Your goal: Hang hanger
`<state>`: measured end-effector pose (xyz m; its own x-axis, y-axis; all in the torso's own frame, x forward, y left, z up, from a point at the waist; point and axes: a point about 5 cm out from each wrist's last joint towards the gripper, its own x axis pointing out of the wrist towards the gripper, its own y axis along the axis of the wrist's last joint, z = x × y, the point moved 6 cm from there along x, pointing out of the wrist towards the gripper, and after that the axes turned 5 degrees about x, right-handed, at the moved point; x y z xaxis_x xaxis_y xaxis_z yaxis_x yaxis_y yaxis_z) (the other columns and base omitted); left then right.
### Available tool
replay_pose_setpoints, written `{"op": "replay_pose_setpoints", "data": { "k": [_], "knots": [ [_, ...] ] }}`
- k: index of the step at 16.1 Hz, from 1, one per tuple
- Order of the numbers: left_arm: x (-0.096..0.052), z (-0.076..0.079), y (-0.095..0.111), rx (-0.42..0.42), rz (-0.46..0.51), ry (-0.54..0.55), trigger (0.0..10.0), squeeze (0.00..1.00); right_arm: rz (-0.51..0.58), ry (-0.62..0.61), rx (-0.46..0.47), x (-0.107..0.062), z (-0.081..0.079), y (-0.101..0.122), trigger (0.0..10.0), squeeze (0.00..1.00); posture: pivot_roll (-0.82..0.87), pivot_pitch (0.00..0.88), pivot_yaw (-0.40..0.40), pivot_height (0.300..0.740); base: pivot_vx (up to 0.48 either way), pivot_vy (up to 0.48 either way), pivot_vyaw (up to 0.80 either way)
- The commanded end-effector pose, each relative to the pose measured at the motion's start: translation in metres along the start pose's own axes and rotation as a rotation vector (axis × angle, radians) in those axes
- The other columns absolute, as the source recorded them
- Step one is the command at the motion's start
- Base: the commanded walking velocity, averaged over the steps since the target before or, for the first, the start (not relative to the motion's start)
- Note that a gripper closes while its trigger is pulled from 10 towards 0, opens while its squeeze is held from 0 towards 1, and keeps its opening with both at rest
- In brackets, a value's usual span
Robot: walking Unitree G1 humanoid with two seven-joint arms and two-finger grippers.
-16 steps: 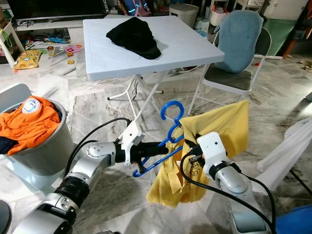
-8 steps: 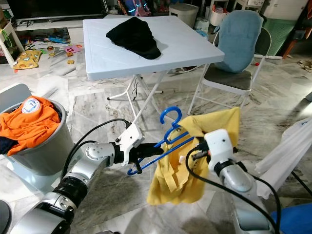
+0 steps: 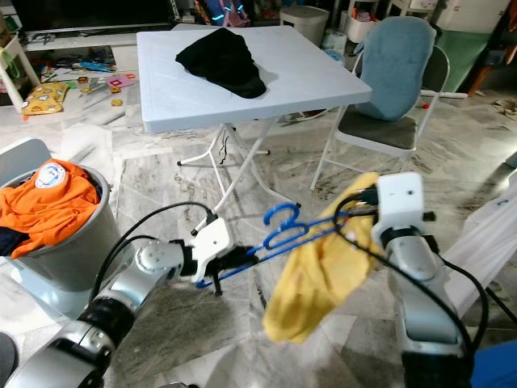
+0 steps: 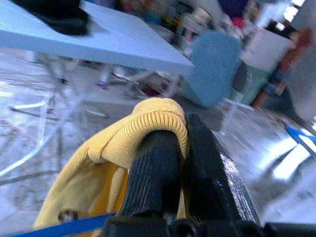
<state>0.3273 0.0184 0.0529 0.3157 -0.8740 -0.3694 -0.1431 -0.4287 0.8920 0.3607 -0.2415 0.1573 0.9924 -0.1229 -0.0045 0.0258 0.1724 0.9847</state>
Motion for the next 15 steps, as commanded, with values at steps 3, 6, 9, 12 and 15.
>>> {"op": "replay_pose_setpoints", "data": {
  "k": [3, 6, 9, 12, 15],
  "knots": [
    [-0.01, 0.007, -0.002, 0.068, -0.004, -0.052, 0.0, 0.0, -0.058, -0.176, -0.02, 0.005, 0.034, -0.01, 0.0, 0.0, 0.02, 0.0, -0.082, 0.74, 0.0, 0.0, 0.0],
    [-0.016, 0.004, 0.0, 0.086, 0.008, -0.037, 0.0, 0.0, -0.109, -0.28, -0.018, 0.001, 0.055, -0.024, 0.0, 0.0, 0.02, 0.0, -0.08, 0.74, 0.0, 0.0, 0.0],
    [-0.021, 0.0, 0.008, 0.078, 0.057, 0.004, 0.0, 0.0, -0.156, -0.322, 0.007, -0.008, 0.063, -0.041, 0.0, 0.0, 0.02, 0.0, -0.073, 0.74, 0.0, 0.0, 0.0],
    [-0.025, 0.006, 0.022, -0.044, 0.16, 0.0, 0.0, 0.0, -0.209, -0.349, 0.093, -0.022, 0.07, -0.059, 0.0, 0.0, 0.02, 0.0, -0.067, 0.74, 0.0, 0.0, 0.0],
    [-0.027, -0.016, 0.031, -0.14, 0.226, 0.208, 1.8, 0.0, -0.162, -0.266, 0.147, -0.029, 0.055, -0.055, 0.0, 0.0, 0.01, 0.0, -0.07, 0.74, 0.0, 0.0, 0.0]
  ]
}}
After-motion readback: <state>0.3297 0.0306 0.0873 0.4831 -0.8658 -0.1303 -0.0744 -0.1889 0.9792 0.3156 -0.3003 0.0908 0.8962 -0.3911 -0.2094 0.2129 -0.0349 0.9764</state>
